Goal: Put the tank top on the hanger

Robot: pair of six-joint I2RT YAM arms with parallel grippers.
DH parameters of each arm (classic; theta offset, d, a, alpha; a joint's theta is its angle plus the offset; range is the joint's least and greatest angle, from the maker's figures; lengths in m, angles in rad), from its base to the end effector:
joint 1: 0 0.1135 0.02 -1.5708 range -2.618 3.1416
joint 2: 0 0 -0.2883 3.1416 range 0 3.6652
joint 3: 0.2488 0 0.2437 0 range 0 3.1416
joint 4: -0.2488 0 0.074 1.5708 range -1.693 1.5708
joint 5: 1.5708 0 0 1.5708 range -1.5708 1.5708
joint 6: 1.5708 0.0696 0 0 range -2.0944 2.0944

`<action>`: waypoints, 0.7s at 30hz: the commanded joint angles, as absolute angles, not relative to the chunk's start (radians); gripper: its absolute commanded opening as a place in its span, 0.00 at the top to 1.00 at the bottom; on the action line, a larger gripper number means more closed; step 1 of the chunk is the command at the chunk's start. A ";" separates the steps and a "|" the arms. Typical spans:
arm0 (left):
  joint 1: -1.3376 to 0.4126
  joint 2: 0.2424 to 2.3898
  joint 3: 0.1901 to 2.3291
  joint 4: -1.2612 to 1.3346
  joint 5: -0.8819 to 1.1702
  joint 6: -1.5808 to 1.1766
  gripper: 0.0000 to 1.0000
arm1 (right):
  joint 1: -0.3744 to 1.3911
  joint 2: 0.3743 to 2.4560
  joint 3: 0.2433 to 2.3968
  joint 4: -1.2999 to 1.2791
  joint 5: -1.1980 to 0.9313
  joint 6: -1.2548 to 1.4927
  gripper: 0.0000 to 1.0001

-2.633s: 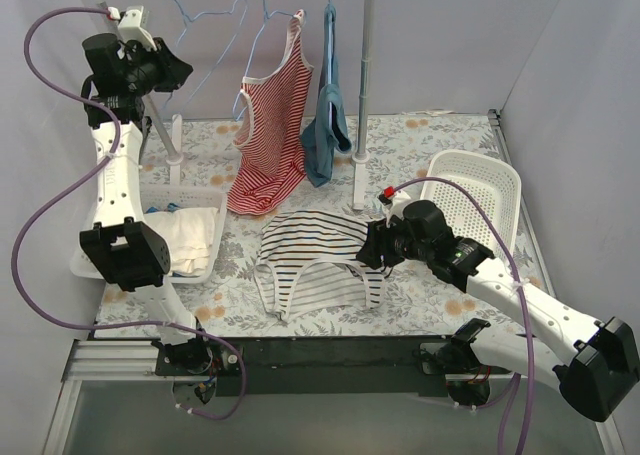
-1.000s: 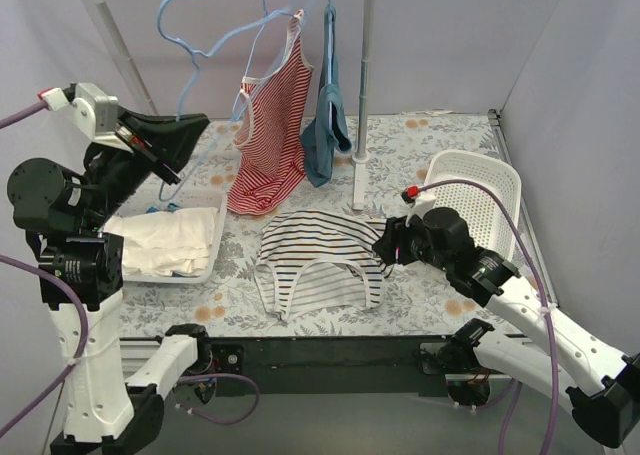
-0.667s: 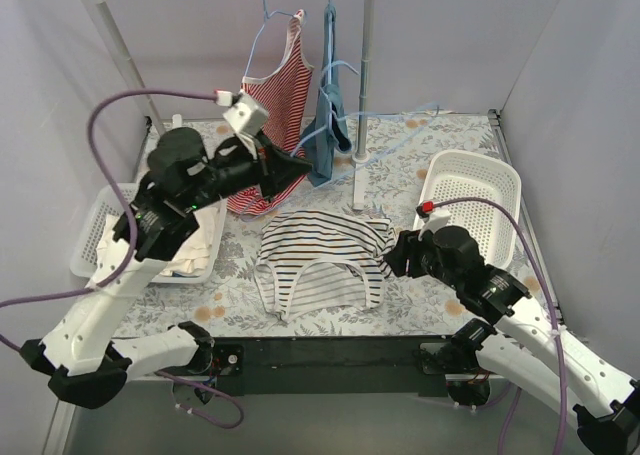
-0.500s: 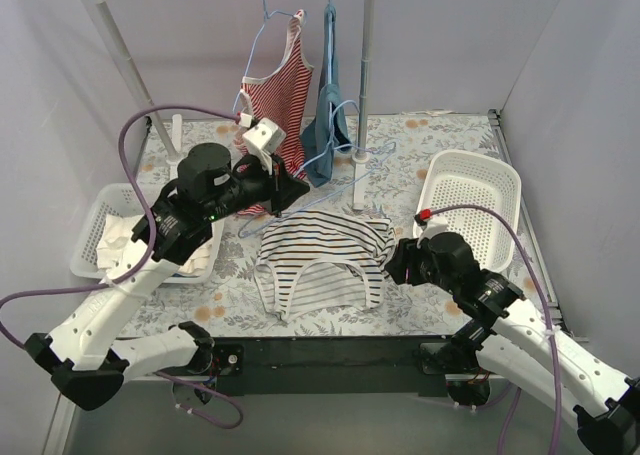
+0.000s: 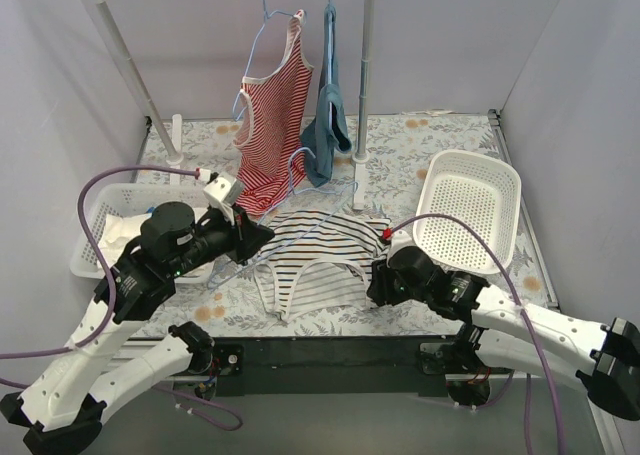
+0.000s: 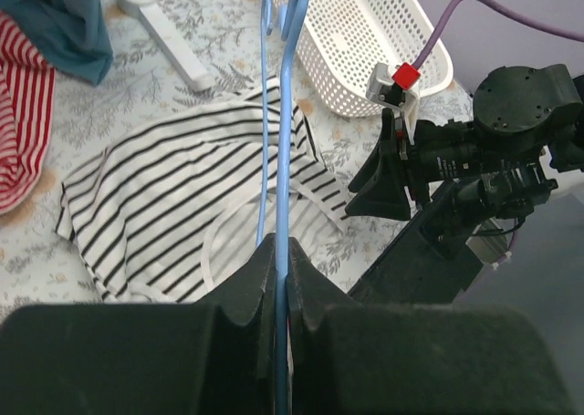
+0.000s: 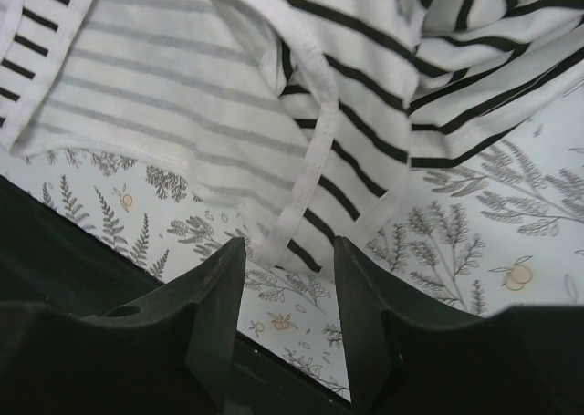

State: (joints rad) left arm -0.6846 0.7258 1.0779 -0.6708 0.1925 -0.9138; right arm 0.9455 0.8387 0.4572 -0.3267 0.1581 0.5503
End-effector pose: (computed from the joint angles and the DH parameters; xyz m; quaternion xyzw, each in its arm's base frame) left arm 0.1004 -0.0992 0.3980 -0.0363 0.8077 -0.4724 0.3509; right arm 0.1126 0.1373 0.2028 -0.1454 0.8944 0.2308 0.3543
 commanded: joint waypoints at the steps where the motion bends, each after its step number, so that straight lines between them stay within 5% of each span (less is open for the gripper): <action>1: -0.690 0.672 1.022 -0.745 0.167 -0.974 1.00 | 1.081 0.920 0.488 -0.299 0.297 0.668 0.49; 12: -0.690 0.663 0.980 -0.841 0.256 -1.003 1.00 | 1.138 1.052 0.552 -0.391 0.495 0.784 0.51; 17: -0.690 0.684 0.965 -0.859 0.328 -0.994 1.00 | 1.138 1.035 0.549 -0.388 0.506 0.784 0.70; 21: -0.690 0.701 0.962 -0.876 0.334 -0.986 1.00 | 1.138 1.045 0.549 -0.382 0.462 0.770 0.64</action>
